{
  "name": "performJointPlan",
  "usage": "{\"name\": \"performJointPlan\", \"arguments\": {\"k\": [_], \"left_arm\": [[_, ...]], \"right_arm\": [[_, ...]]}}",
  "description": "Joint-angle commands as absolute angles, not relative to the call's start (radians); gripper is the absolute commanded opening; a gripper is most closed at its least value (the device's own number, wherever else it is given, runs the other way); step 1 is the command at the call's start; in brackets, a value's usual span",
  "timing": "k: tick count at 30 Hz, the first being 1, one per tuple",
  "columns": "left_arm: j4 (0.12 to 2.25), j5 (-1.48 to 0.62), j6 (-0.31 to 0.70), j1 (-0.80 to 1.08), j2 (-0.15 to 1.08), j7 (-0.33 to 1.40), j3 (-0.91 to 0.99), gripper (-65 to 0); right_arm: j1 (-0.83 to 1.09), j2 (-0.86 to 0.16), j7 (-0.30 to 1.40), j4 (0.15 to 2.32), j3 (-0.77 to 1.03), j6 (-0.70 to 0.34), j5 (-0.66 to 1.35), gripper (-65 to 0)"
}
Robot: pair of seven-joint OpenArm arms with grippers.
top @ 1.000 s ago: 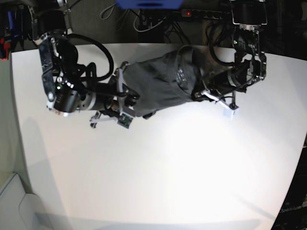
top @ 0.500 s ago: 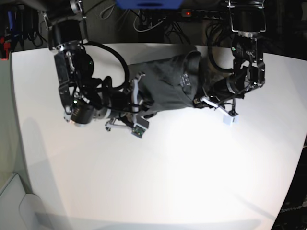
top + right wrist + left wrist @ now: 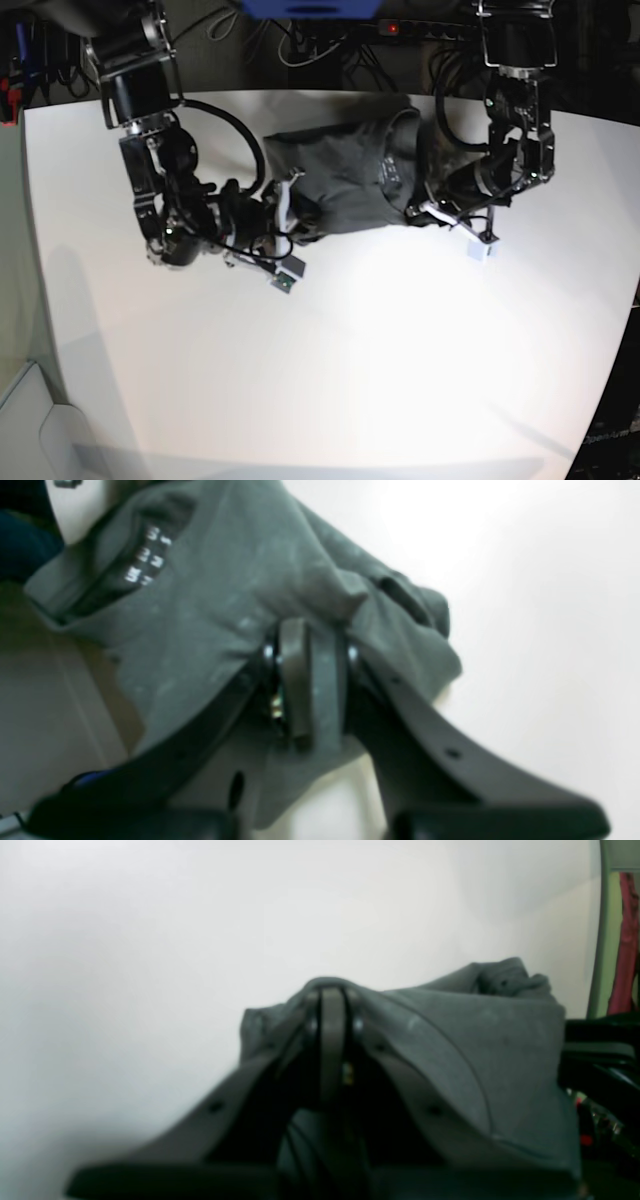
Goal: Layout the t-shirt on the table in an organized manner, then fold the t-shirt properly
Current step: 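Grasp opposite sides of the bundle with both grippers, then hold the bundle with both grippers and rotate it on the table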
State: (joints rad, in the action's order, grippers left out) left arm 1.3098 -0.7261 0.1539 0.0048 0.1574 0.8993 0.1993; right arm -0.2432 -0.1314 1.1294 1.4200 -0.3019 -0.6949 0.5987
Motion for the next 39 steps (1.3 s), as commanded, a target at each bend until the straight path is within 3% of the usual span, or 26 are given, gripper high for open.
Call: {"name": "performJointPlan", "arguments": {"k": [1,9,19,30,39], "left_arm": [[1.299,-0.656,0.119,0.007,0.182,0.918,0.202,-63.7],[1.247,-0.656,0.119,-0.021,0.189,0.918,0.202,-63.7],[1.242,-0.656,0.119,-0.039,0.189,0.917,0.202,-63.7],[1.242,-0.656,0.119,-0.041,0.189,0.917,0.202,-63.7],[1.244,-0.656,0.119,-0.042,0.189,0.917,0.202,-63.7]], "right_arm": [[-0.265,-0.142,1.109,1.434,-0.309,-0.698,0.607,-56.1],[-0.245,-0.203,1.076,1.434,-0.39,-0.698,0.604,-56.1],[-0.249,-0.203,1.017,1.374,-0.449,-0.698,0.604,-56.2],[-0.143,-0.226,1.107,1.805,-0.398,-0.698,0.608,-56.2],[-0.073,-0.213,1.058,1.693,-0.404,-0.698,0.605,-56.2]]}}
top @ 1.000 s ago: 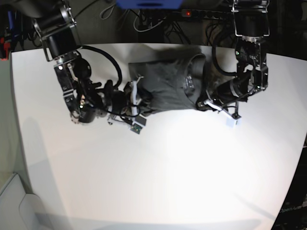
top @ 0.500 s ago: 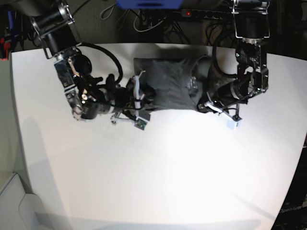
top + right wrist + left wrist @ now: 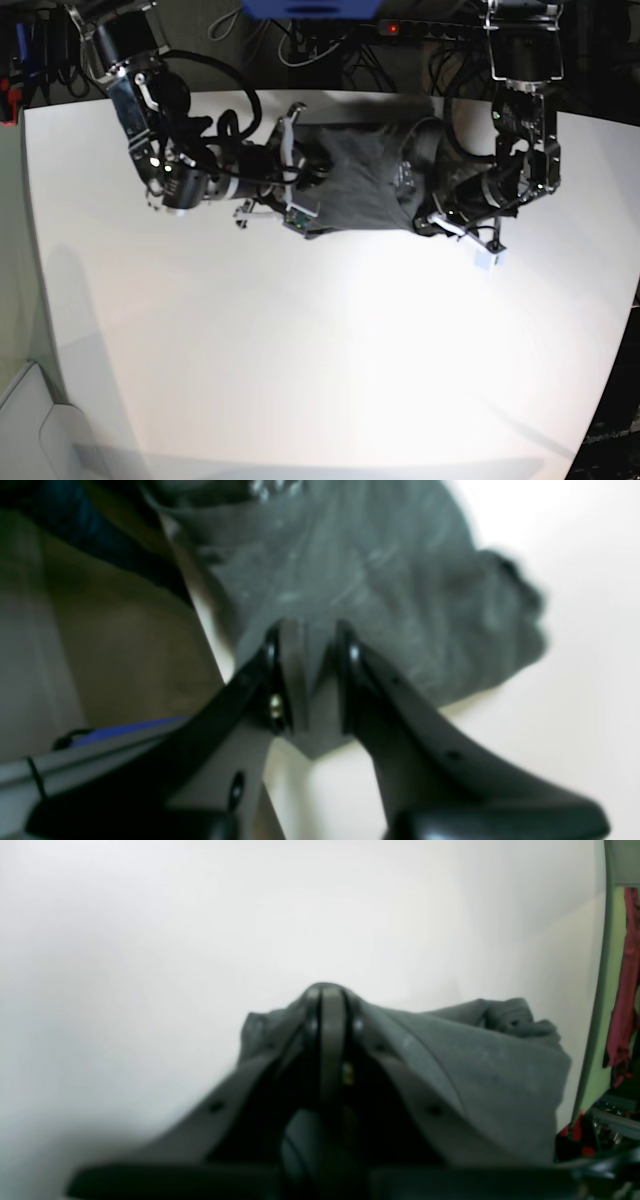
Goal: Layout the t-shirt on the table in an organized manner, then fold the t-shirt properly
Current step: 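Hold the bundle with both grippers and rotate it on the table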
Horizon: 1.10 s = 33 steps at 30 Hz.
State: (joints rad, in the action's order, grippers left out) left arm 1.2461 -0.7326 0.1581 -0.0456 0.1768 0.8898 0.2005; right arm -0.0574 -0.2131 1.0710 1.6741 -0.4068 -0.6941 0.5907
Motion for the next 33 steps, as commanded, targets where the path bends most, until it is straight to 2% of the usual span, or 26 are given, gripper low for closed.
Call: {"name": "performJointPlan", "arguments": {"k": [1,8,19,27,33], "left_arm": [[1.244,-0.656,0.119,-0.042,0.189,0.917,0.202,-63.7],[1.244,-0.656,0.119,-0.042,0.191,0.917,0.202,-63.7],[1.251,-0.657,0.119,-0.042,0.205,0.92,0.206,-63.6],[1.348,-0.668,0.119,-0.05,0.205,0.929,0.208,-63.2],[1.437,-0.668,0.119,-0.053,0.205,0.931,0.208,-63.0]], "right_arm": [[-0.076,-0.213,1.047,1.658,-0.406,-0.698,0.605,-56.2],[-0.077,-0.232,0.964,1.534,-0.407,-0.698,0.604,-56.2],[-0.081,-0.24,0.931,1.466,-0.409,-0.698,0.604,-56.2],[-0.076,-0.285,0.986,1.748,-0.397,-0.698,0.604,-56.2],[-0.076,-0.289,1.049,1.822,-0.395,-0.698,0.604,-56.2]]}}
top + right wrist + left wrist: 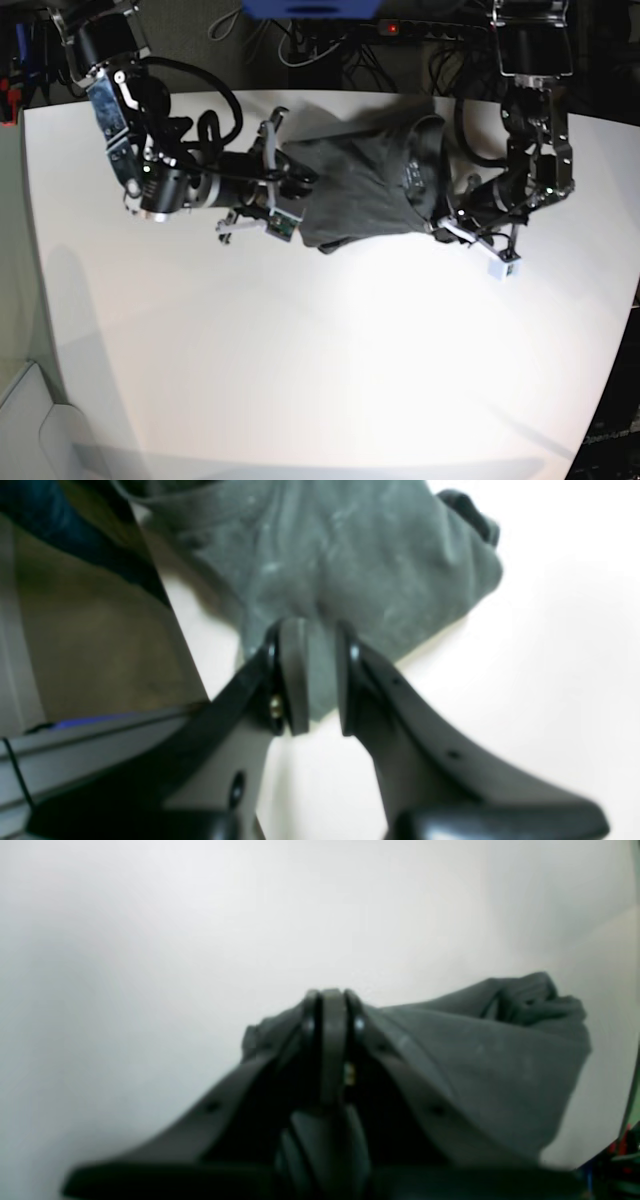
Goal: Layout the t-shirt on the table in an organized manner, then fold the t-shirt properly
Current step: 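Hold the bundle with both grippers and rotate it on the table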
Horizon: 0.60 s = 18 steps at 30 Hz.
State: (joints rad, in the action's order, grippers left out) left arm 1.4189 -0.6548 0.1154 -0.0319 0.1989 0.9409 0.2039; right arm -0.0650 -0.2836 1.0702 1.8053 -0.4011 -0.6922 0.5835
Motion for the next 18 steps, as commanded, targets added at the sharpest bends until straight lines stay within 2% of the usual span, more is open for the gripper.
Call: {"name": "performJointPlan", "arguments": {"k": [1,4,5,7,12,18], "left_arm": [[1.437,-0.668,0.119,-0.056,0.205,0.931,0.208,-63.0],[1.44,-0.67,0.119,-0.058,0.205,0.931,0.209,-62.5],[1.442,-0.67,0.119,-0.058,0.205,0.931,0.209,-60.4],[1.471,-0.676,0.119,-0.056,0.205,0.931,0.211,-51.8],[1.59,-0.782,0.119,0.008,0.237,0.926,0.213,-23.4],[1.658,-0.97,0.119,0.096,0.282,0.917,0.216,-5.1]], "right_arm": [[-0.074,-0.289,1.049,1.822,-0.395,-0.698,0.604,-56.2],[-0.07,-0.291,1.049,1.822,-0.395,-0.698,0.604,-56.2],[-0.07,-0.292,1.049,1.821,-0.395,-0.698,0.604,-56.2],[-0.07,-0.294,1.05,1.821,-0.395,-0.698,0.604,-56.2],[-0.07,-0.302,1.05,1.821,-0.395,-0.698,0.604,-56.2],[-0.07,-0.303,1.05,1.821,-0.395,-0.698,0.604,-56.2]]}}
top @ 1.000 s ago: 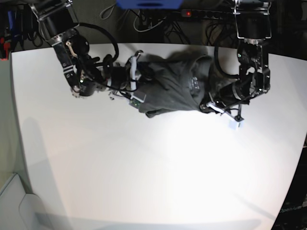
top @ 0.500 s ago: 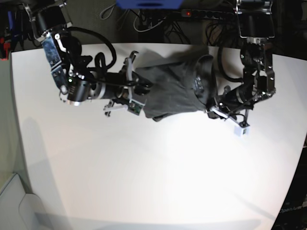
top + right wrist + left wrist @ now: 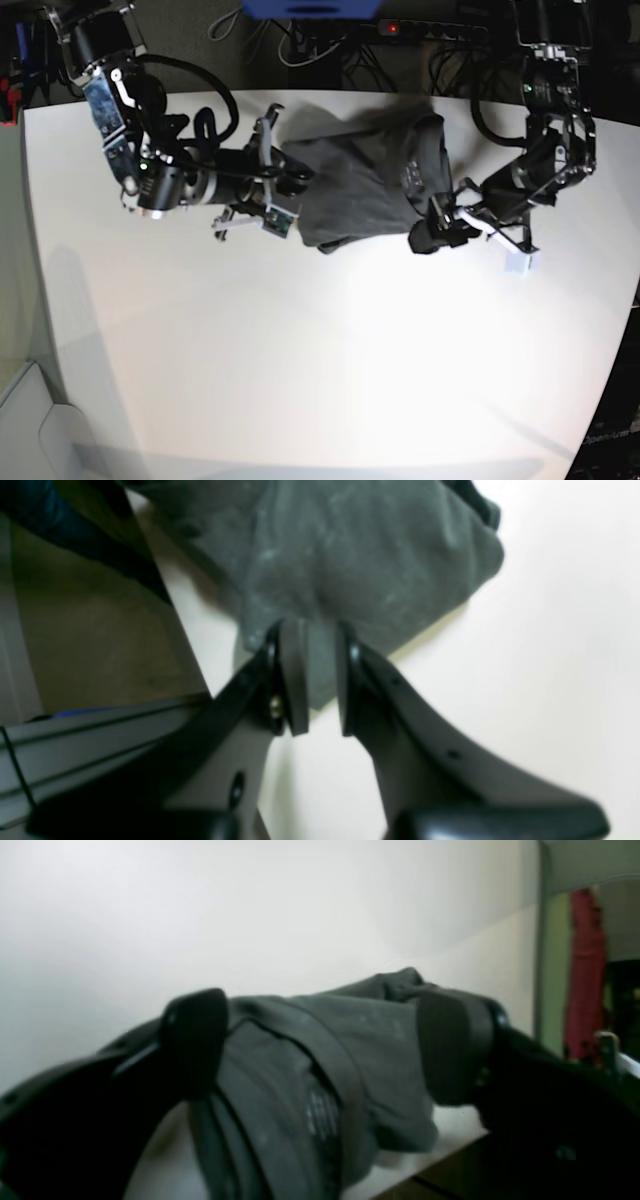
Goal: Layout the t-shirt on the table in an organized manner, then fold the t-shirt properly
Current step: 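Hold the bundle with both grippers and rotate it on the table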
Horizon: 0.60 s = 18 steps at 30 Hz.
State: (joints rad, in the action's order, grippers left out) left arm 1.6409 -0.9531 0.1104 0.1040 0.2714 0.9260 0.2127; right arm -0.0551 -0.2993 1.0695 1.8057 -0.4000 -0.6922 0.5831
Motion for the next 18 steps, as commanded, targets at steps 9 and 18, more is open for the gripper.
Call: {"name": "performJointPlan", "arguments": {"k": [9,18], "left_arm": [[1.658,-1.04,0.111,0.236,0.209,0.929,0.389,0.0],[1.639,-0.921,0.11,0.231,0.208,0.993,0.332,0.0]], "right_arm": [[-0.07,-0.305,1.05,1.819,-0.395,-0.698,0.604,-56.2],[-0.07,-0.302,1.05,1.819,-0.395,-0.698,0.604,-56.2]]}}
